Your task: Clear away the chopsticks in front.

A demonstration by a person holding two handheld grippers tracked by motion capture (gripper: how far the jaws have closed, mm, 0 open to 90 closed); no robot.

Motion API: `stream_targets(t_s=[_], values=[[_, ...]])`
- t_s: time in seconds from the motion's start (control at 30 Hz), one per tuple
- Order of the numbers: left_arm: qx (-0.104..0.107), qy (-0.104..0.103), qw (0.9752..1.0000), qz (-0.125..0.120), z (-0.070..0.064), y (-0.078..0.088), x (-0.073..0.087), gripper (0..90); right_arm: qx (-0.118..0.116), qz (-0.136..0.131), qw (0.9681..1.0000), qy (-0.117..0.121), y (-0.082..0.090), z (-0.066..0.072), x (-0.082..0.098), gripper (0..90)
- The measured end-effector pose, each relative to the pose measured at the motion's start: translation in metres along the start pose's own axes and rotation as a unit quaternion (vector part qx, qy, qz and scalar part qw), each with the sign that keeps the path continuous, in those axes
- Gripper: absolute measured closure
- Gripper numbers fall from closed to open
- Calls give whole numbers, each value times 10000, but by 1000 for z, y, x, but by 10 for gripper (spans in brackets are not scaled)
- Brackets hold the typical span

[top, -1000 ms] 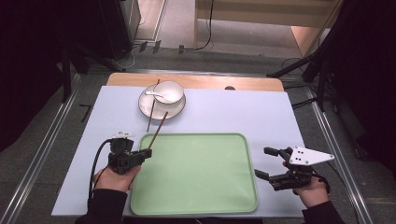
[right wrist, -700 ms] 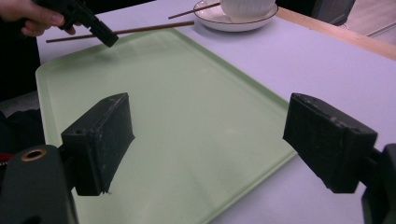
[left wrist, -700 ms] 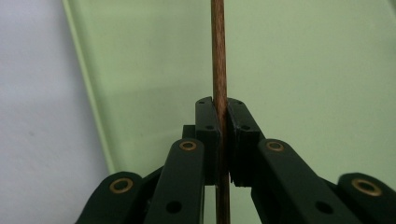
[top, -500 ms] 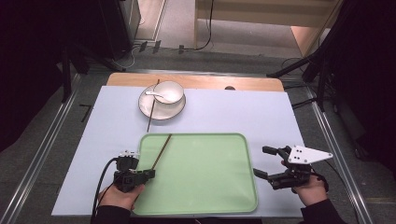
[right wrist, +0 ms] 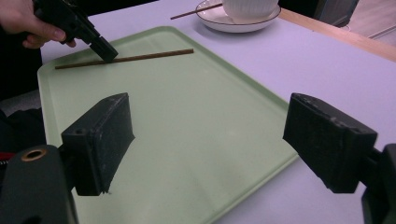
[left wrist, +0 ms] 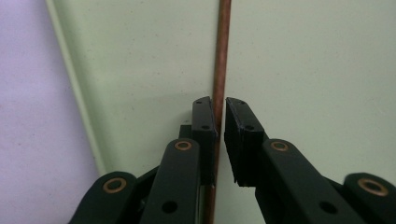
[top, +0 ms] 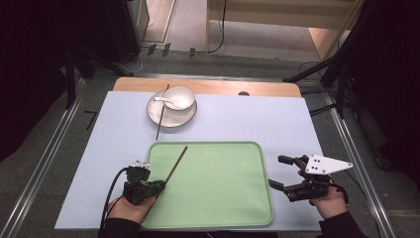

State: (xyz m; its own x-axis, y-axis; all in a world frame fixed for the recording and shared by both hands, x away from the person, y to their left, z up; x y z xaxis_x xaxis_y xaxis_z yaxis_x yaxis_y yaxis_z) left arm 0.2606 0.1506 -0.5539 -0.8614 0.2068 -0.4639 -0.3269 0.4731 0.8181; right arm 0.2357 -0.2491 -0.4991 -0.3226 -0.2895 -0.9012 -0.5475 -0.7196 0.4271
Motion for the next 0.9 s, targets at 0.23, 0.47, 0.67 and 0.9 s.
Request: stream_targets(t_s=[0.23,0.47,0.67,0.9], values=[[261,-36,9995,-147,2,6,-11,667,0,-12,10000,14,1,0,0,163],[557,-373,9969,-410,7,16,-29,481,19,5,10000,-2,1,1,0,163],[604,-435,9958,-529,15,21,-49,409,46,19,10000,-34,2,1,2,163],[528,-588,9954,-534,29,24,-80,378,65,14,10000,-34,3,1,3,163]])
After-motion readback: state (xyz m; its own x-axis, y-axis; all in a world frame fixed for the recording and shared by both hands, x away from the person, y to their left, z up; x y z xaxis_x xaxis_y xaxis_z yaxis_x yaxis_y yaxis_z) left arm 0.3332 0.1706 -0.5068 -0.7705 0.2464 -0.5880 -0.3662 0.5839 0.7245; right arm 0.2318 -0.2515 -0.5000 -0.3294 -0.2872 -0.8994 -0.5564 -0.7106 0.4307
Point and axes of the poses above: each handheld gripper's, and its own axes: y roughly backward along the jaws, x roughly out of its underside, z roughly to its left, the point moved 6 cm from there along -y, roughly forward along the jaws, and after that the axes turned 3 degrees about x, right-handed, at the moved point
